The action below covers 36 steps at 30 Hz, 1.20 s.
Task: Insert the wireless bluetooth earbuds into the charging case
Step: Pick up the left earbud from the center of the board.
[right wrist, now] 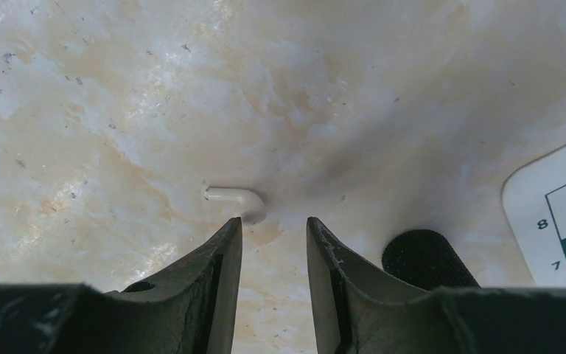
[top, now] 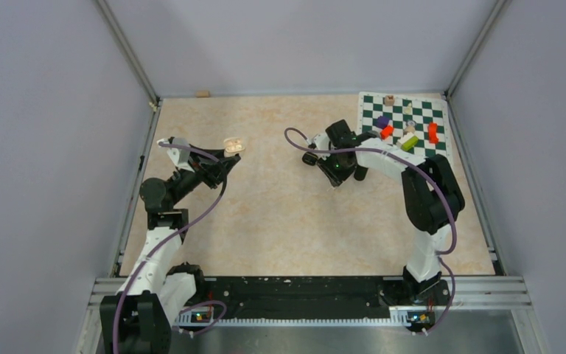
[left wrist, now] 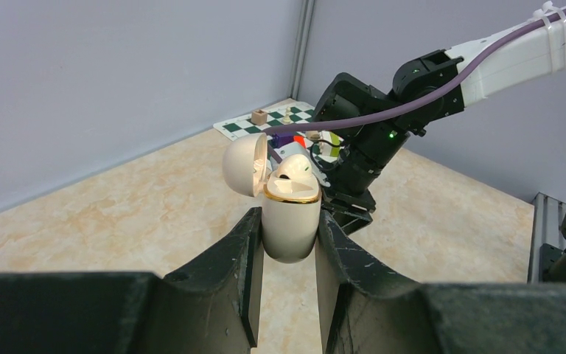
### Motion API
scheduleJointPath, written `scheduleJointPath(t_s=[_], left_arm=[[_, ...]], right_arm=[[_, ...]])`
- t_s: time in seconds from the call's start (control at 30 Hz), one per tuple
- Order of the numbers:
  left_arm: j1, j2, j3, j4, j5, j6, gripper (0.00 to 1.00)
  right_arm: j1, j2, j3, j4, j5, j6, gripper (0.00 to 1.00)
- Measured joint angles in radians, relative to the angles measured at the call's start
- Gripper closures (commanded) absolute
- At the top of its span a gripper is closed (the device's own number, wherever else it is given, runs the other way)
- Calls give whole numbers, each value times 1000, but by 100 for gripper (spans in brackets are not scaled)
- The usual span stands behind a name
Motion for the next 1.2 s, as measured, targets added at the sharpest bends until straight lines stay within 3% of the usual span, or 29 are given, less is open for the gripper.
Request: scheduleJointPath(t_s=[0.9,1.2], left_arm=[[0,6,0,29,0,-24,100],[0,6,0,34,0,-26,100]], right_arm=[[-39,62,32,-46,-126,9,68],[-50,74,44,-51,-163,9,79]])
